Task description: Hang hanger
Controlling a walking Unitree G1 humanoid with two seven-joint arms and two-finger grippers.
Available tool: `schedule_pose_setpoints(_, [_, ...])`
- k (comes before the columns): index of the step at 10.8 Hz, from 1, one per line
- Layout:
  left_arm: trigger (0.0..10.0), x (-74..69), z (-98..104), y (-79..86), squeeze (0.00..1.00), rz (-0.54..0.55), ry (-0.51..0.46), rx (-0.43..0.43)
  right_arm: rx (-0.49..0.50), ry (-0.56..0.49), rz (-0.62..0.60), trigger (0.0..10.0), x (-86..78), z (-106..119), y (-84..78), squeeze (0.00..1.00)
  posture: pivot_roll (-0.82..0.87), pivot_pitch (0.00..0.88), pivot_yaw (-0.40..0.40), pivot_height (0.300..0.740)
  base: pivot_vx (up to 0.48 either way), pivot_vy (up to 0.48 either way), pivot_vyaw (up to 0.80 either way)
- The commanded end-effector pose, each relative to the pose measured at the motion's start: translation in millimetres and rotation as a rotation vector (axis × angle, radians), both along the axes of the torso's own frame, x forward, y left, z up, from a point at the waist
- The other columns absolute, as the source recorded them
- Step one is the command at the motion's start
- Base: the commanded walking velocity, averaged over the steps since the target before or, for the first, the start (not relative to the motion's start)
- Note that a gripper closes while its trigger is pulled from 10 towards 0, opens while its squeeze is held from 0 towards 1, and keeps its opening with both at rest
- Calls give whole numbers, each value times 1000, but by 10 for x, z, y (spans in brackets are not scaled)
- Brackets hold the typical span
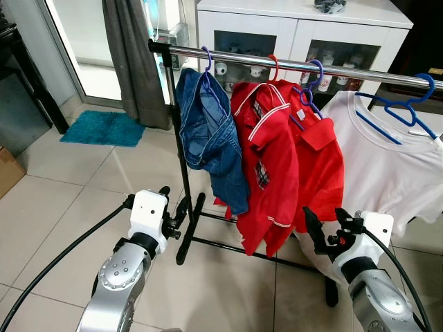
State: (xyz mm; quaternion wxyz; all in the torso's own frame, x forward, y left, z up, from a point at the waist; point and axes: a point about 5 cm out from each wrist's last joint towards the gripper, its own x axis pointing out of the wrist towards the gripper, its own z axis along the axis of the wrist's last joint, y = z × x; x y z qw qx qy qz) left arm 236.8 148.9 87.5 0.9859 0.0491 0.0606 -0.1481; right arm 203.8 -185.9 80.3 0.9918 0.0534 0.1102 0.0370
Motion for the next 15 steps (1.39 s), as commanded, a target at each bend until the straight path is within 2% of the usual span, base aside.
schedule_pose_setpoints(1, [10000, 335, 562, 122, 0, 256, -48, -100, -106, -30, -279, 10000, 262, 285, -312, 0, 38, 0, -23, 740, 0, 0, 0])
schedule_pose_setpoints(2, [10000, 301, 539, 292, 0, 398, -117, -64, -175, -63, -277, 10000, 301, 318, -292, 0, 56, 0, -37, 740, 0, 0, 0])
schedule_pose_setpoints(3, [10000, 282, 514, 338, 0, 455, -144, -70, -173, -72, -285, 10000, 318, 324, -279, 0, 53, 0, -37, 740, 0, 0, 0])
schedule_pose_setpoints(4, [10000, 285, 529, 324, 0, 433, -173, -10, -206, -65, -260, 10000, 315, 325, -278, 0, 54, 0, -38, 740, 0, 0, 0])
schedule_pose_setpoints(5, [10000, 299, 518, 261, 0, 367, -125, -10, -207, -60, -217, 10000, 325, 324, -254, 0, 54, 0, -31, 740, 0, 0, 0])
schedule_pose_setpoints(6, [10000, 307, 506, 148, 0, 256, -44, -43, -219, -60, -211, 10000, 348, 341, -250, 0, 58, 0, -26, 740, 0, 0, 0])
schedule_pose_setpoints(7, [10000, 266, 511, 39, 0, 149, -30, 7, -191, -49, -244, 10000, 384, 351, -230, 0, 65, 0, -31, 740, 0, 0, 0])
schedule_pose_setpoints(8, [10000, 255, 505, 32, 0, 139, -26, 1, -161, -32, -237, 10000, 393, 329, -196, 0, 65, 0, -31, 740, 0, 0, 0])
schedule_pose_setpoints(9, [10000, 272, 539, -2, 1000, 101, -26, -13, -143, -24, -194, 10000, 411, 295, -79, 0, 69, 0, -32, 740, 0, 0, 0])
schedule_pose_setpoints(10, [10000, 269, 571, -32, 1000, 68, -35, -13, -174, -5, -204, 10000, 413, 270, -88, 0, 69, 0, -35, 740, 0, 0, 0])
schedule_pose_setpoints(11, [10000, 279, 584, -23, 1000, 88, -44, -8, -176, 1, -259, 10000, 421, 252, -166, 1000, 67, 0, -37, 740, 0, 0, 0])
schedule_pose_setpoints(13, [10000, 289, 584, -84, 1000, 59, -44, 11, -140, -33, -278, 10000, 459, 356, -204, 1000, 59, 0, -35, 740, 0, 0, 0])
schedule_pose_setpoints(14, [10000, 291, 580, -99, 271, 53, -45, 17, -165, -15, -288, 10000, 480, 350, -206, 1000, 59, 0, -35, 740, 0, 0, 0])
schedule_pose_setpoints(15, [10000, 302, 603, -98, 0, 62, -72, 26, -267, -100, -242, 10000, 517, 448, -125, 1000, 58, 0, -37, 740, 0, 0, 0])
